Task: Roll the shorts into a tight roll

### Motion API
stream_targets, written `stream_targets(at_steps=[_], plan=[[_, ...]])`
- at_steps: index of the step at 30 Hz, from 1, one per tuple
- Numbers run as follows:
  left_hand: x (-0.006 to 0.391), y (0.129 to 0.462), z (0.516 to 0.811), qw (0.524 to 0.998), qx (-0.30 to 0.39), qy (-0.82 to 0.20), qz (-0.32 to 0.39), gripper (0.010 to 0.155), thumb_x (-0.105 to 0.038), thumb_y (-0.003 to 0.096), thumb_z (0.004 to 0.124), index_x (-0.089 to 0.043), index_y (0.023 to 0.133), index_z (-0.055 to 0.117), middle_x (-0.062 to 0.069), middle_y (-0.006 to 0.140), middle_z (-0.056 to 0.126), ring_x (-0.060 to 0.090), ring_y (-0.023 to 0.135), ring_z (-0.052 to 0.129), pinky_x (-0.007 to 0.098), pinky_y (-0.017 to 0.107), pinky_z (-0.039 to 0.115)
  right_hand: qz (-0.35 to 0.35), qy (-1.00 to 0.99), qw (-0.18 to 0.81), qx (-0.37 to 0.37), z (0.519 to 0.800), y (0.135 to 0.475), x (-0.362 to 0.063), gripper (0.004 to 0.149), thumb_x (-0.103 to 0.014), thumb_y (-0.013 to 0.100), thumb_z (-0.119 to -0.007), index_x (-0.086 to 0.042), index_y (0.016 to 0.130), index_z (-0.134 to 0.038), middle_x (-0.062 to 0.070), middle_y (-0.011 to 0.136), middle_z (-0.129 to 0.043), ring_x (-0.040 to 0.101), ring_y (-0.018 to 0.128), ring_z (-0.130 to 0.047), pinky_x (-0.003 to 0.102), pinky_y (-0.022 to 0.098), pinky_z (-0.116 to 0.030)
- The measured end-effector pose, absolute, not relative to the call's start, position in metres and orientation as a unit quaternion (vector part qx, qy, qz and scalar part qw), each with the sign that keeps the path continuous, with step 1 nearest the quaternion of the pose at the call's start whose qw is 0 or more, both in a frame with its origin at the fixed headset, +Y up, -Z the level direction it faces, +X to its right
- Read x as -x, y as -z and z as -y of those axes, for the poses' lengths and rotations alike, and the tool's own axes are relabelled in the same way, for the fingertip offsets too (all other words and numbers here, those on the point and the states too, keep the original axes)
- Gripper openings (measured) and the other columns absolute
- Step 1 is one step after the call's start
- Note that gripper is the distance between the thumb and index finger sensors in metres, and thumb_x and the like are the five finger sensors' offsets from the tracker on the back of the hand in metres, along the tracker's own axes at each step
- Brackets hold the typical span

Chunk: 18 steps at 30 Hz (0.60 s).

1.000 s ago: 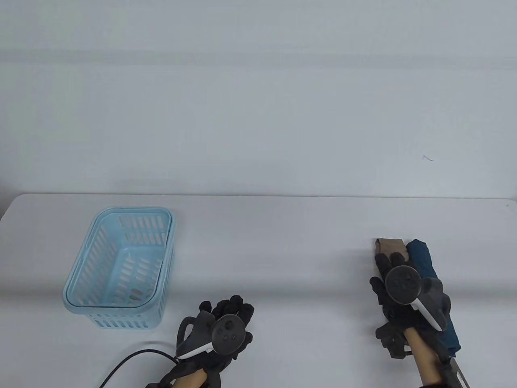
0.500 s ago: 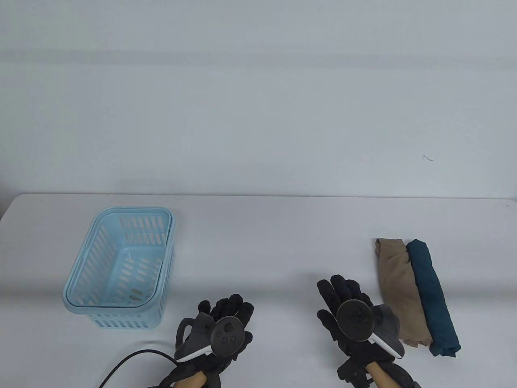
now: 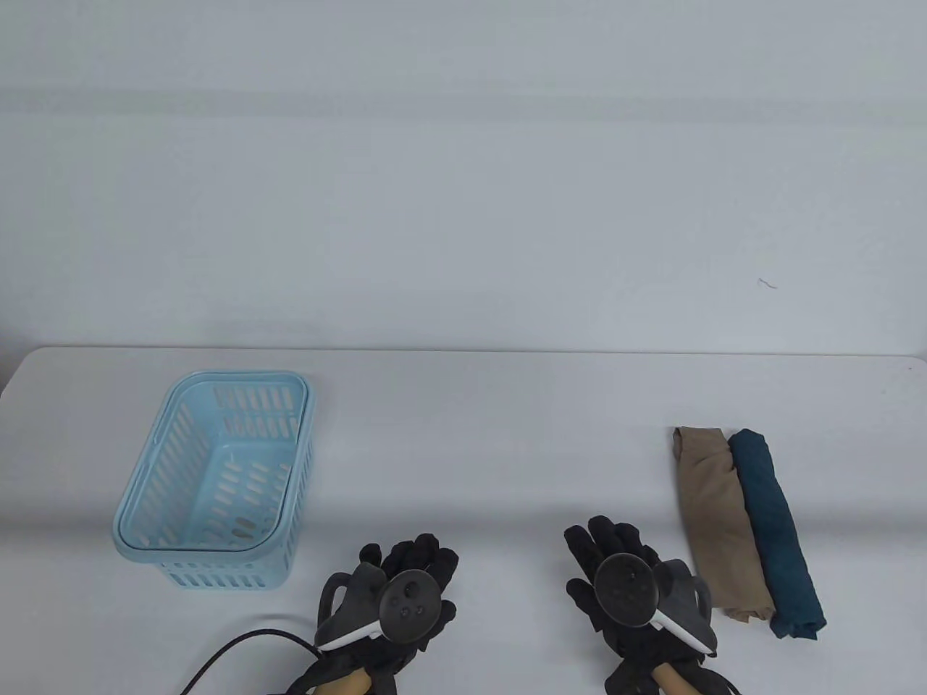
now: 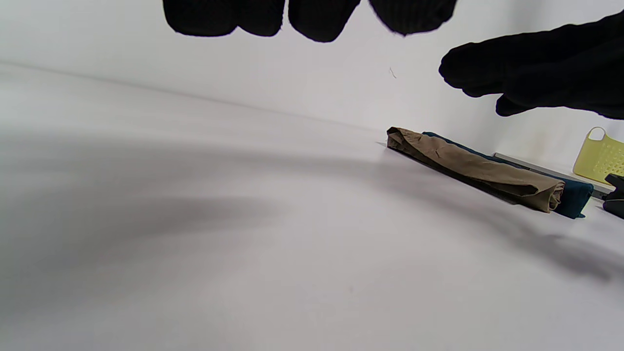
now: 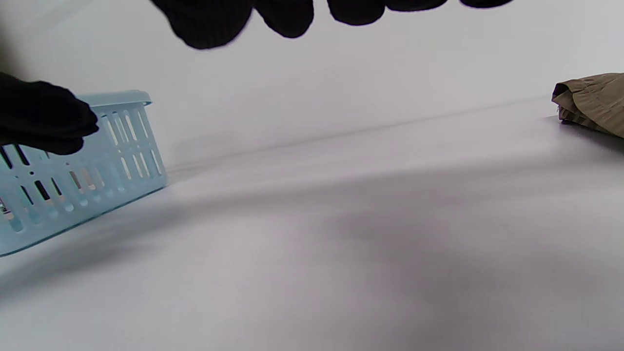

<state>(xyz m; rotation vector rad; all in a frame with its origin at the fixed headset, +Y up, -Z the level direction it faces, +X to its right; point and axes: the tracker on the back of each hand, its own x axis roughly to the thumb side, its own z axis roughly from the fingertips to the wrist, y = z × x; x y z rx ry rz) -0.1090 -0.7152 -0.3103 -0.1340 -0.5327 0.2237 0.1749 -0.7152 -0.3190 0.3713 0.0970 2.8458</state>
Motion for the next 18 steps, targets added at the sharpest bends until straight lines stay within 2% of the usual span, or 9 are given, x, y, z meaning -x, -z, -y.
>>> stream_targets(at_steps=[18], plan=[[0.1047,0.3096,0.7190,0.953,0.085,-0.110,0.269,0.067,-0.040,0.0533,0.060,-0.009,0.111,0.045,0.029,0.117,0.041,0.057,0.105,0.050,0.079,0.063,0.030,-0.048,-0.978,0.139,-0.146,0.7168,0.3178,-0.1706,0.064,-0.040,0.053,-0.061,-0.021,0.111,-0.038,0.016,0.116,-0.028,0.045,0.105,-0.029,0.065,0.072,-0.035]])
